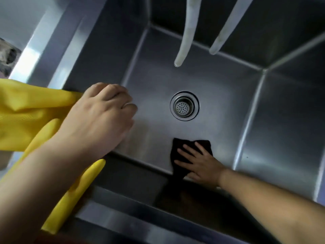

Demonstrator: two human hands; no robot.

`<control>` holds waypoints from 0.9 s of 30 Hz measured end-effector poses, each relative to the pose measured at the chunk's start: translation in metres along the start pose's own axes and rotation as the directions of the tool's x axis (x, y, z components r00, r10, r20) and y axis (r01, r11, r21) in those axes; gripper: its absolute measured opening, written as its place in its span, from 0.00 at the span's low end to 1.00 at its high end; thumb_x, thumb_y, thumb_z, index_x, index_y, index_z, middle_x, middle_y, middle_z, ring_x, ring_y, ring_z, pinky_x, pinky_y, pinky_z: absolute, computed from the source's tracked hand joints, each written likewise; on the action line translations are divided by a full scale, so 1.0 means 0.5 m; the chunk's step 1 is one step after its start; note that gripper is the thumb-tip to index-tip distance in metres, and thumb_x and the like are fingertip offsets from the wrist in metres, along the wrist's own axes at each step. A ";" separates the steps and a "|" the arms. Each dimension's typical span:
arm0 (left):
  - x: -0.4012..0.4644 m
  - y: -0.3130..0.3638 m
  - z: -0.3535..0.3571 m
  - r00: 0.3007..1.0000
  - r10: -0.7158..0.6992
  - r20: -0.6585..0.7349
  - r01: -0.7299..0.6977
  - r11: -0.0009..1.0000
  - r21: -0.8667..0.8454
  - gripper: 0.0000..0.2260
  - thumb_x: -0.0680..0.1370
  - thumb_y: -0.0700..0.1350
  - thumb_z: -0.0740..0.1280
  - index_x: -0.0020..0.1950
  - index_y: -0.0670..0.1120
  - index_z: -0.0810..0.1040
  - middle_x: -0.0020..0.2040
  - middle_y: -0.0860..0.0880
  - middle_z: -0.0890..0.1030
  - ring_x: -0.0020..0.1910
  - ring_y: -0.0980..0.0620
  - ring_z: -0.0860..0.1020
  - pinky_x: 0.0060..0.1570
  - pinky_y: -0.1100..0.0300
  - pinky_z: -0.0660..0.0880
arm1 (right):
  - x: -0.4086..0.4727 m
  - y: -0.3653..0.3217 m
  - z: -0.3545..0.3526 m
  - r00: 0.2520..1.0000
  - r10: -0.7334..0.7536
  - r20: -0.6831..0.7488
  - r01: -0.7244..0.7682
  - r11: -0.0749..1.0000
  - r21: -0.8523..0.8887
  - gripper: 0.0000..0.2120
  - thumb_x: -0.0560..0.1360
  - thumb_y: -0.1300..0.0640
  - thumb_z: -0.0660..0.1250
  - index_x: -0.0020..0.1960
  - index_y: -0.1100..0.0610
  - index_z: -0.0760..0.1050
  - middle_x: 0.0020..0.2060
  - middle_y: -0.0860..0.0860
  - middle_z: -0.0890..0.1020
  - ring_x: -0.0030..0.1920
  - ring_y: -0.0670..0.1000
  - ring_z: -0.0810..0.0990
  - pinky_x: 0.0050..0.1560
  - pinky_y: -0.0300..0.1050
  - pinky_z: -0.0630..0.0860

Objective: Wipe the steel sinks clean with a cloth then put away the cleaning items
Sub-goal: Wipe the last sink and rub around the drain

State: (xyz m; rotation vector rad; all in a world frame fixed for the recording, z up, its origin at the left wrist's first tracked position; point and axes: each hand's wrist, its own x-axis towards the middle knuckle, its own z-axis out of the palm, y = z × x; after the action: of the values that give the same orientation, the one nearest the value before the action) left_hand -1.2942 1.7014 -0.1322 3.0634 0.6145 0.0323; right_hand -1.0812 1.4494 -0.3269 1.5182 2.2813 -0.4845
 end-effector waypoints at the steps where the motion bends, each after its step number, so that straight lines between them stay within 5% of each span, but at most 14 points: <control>1: 0.016 0.014 0.002 1.000 0.009 0.025 -0.009 1.000 -0.012 0.13 0.75 0.47 0.58 0.47 0.45 0.81 0.50 0.46 0.81 0.59 0.44 0.75 0.56 0.51 0.65 | -0.018 0.011 0.005 0.997 0.072 0.008 -0.073 0.997 0.025 0.27 0.74 0.39 0.52 0.71 0.44 0.65 0.71 0.53 0.68 0.71 0.58 0.65 0.66 0.67 0.57; 5: 0.084 0.057 0.028 0.992 0.026 0.125 -0.021 0.999 -0.044 0.14 0.73 0.50 0.60 0.53 0.47 0.80 0.55 0.49 0.80 0.62 0.46 0.72 0.56 0.52 0.67 | -0.038 0.075 0.014 0.931 0.365 0.015 -0.364 0.922 0.133 0.33 0.72 0.40 0.63 0.74 0.46 0.60 0.73 0.55 0.64 0.74 0.60 0.58 0.68 0.66 0.50; 8: 0.127 0.054 0.057 0.990 0.025 0.142 -0.017 0.998 -0.058 0.15 0.73 0.51 0.64 0.56 0.46 0.79 0.57 0.49 0.79 0.64 0.46 0.70 0.57 0.50 0.68 | -0.024 0.133 0.020 0.806 0.592 0.003 -0.582 0.792 0.182 0.34 0.75 0.38 0.57 0.76 0.45 0.47 0.77 0.54 0.51 0.76 0.56 0.43 0.71 0.59 0.37; 12: 0.151 0.032 0.085 0.992 -0.046 0.116 0.052 0.998 -0.044 0.15 0.72 0.49 0.65 0.55 0.44 0.79 0.55 0.46 0.80 0.62 0.44 0.71 0.54 0.48 0.68 | 0.000 0.151 0.023 0.696 0.715 0.064 -0.712 0.677 0.187 0.32 0.77 0.38 0.48 0.77 0.46 0.42 0.77 0.55 0.43 0.76 0.57 0.39 0.71 0.58 0.35; 15: 0.140 0.023 0.106 0.988 -0.128 0.088 0.134 0.988 -0.075 0.13 0.72 0.47 0.66 0.53 0.43 0.79 0.59 0.45 0.78 0.63 0.43 0.70 0.54 0.48 0.68 | 0.013 0.109 0.016 0.710 0.704 0.015 -0.691 0.692 0.210 0.33 0.74 0.39 0.47 0.76 0.51 0.51 0.76 0.60 0.52 0.75 0.62 0.49 0.71 0.63 0.42; 18: 0.137 0.011 0.118 0.977 -0.200 0.069 0.208 0.968 -0.142 0.14 0.72 0.46 0.68 0.55 0.44 0.79 0.64 0.45 0.76 0.64 0.43 0.69 0.55 0.48 0.69 | 0.040 0.042 0.009 0.806 0.584 -0.091 -0.563 0.806 0.184 0.32 0.73 0.41 0.53 0.73 0.54 0.63 0.72 0.63 0.64 0.72 0.66 0.60 0.67 0.70 0.52; 23: 0.150 -0.013 0.127 0.938 -0.336 0.087 0.347 0.909 -0.232 0.17 0.73 0.46 0.65 0.61 0.45 0.77 0.65 0.46 0.75 0.65 0.42 0.67 0.56 0.47 0.69 | 0.158 -0.019 -0.026 0.919 0.368 -0.142 -0.338 0.921 0.194 0.30 0.76 0.39 0.51 0.76 0.48 0.53 0.75 0.56 0.55 0.75 0.61 0.52 0.70 0.69 0.48; 27: 0.152 -0.012 0.138 0.932 -0.344 0.115 0.362 0.897 -0.252 0.17 0.74 0.46 0.64 0.62 0.45 0.76 0.64 0.46 0.75 0.65 0.44 0.67 0.56 0.47 0.70 | 0.297 0.032 -0.079 0.933 0.335 -0.133 -0.308 0.932 0.189 0.30 0.77 0.39 0.45 0.76 0.46 0.44 0.77 0.53 0.46 0.76 0.57 0.40 0.73 0.62 0.40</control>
State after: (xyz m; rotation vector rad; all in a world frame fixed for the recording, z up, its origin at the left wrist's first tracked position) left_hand -1.2249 1.7354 -0.1998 2.6376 1.0561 0.0058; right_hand -1.1240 1.5932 -0.3634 2.0397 2.0858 -0.4793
